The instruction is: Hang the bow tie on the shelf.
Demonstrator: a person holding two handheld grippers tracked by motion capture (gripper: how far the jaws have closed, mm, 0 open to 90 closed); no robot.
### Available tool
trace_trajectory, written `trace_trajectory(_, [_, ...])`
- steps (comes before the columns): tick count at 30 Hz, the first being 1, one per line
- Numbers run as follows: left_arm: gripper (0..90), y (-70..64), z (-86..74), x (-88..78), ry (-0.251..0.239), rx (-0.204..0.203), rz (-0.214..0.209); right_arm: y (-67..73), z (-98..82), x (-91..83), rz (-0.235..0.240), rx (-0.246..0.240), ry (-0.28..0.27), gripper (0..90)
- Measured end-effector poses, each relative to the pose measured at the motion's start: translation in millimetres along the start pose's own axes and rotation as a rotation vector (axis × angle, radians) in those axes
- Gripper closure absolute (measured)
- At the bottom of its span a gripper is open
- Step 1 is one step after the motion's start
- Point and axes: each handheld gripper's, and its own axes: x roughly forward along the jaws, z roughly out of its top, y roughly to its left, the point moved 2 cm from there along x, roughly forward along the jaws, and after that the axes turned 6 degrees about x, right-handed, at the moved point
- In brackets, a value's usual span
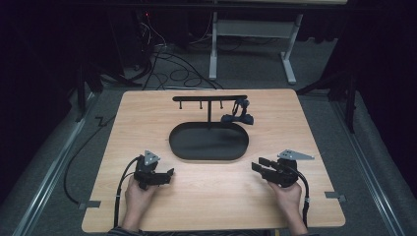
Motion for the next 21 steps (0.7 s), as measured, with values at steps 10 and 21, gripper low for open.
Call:
trace_trajectory(10, [15.6,-0.1,0.0,-0.1,0.001,-0.001,0.000,7.0,-8.1,16.3,-0.035,-0.043,0.079,54.1])
trace_trajectory(21, [15.7,-0.1,0.0,-0.1,0.001,-0.001,0.000,10.9,-16.6,27.1,-0.086,-0.083,0.130,54.5])
